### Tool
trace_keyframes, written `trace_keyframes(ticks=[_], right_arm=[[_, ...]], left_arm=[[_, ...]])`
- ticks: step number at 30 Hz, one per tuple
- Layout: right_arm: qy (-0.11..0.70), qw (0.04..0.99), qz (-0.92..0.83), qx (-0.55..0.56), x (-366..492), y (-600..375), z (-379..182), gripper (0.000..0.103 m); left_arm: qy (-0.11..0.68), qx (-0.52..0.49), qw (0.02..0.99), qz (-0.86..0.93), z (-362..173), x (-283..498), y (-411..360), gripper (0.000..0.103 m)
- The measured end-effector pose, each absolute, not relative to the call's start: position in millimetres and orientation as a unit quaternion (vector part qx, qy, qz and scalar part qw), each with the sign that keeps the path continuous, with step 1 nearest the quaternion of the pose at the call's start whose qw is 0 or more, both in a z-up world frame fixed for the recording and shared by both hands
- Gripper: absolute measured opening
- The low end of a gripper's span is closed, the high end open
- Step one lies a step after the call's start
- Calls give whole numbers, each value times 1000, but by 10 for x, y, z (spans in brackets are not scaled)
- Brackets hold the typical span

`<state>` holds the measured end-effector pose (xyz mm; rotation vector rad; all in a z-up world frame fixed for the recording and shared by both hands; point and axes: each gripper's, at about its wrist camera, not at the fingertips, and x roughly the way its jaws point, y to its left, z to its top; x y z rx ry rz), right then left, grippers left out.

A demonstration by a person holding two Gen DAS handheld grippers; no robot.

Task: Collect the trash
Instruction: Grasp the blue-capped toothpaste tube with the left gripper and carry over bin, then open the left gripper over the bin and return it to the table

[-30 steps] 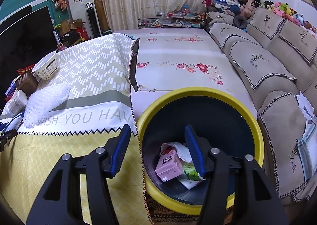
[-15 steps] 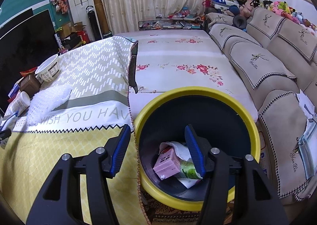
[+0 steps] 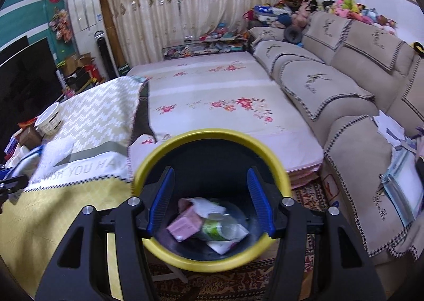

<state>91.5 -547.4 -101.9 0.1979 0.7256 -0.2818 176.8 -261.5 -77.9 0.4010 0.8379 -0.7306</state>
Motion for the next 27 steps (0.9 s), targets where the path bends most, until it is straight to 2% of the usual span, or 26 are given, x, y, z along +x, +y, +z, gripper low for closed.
trace_keyframes(ticks=[8,10,12,13,14,16,19,22,25,27], right_arm=[[341,915,-186,106,616,-5813,-1011,58],[337,915,-197,105,546,-5858,-991,61],[334,914,-204,105,498,-5871,-985,64],[333,914,-207,105,484,-5881,-977,64],[332,914,-208,106,471,-5893,-976,64],[331,914,-208,109,475,-5913,-980,65],[334,914,-203,112,512,-5905,-1012,65],[340,914,-187,113,591,-5836,-1044,65],[346,916,-169,111,671,-5727,-1073,65],[351,919,-146,106,756,-5582,-1087,65]], left_arm=[[400,227,795,-395,-980,1940,-3804,23],[403,230,790,-401,-1039,1984,-4008,24],[405,234,786,-403,-1118,2032,-4223,28],[402,240,788,-399,-1148,2052,-4311,35],[401,243,790,-396,-1185,2064,-4363,48],[393,241,795,-395,-1203,2062,-4434,60],[384,238,802,-392,-1147,2021,-4398,67],[368,229,816,-383,-1007,1943,-4213,68],[354,206,834,-370,-829,1820,-3846,75],[346,190,849,-350,-722,1703,-3505,75]])
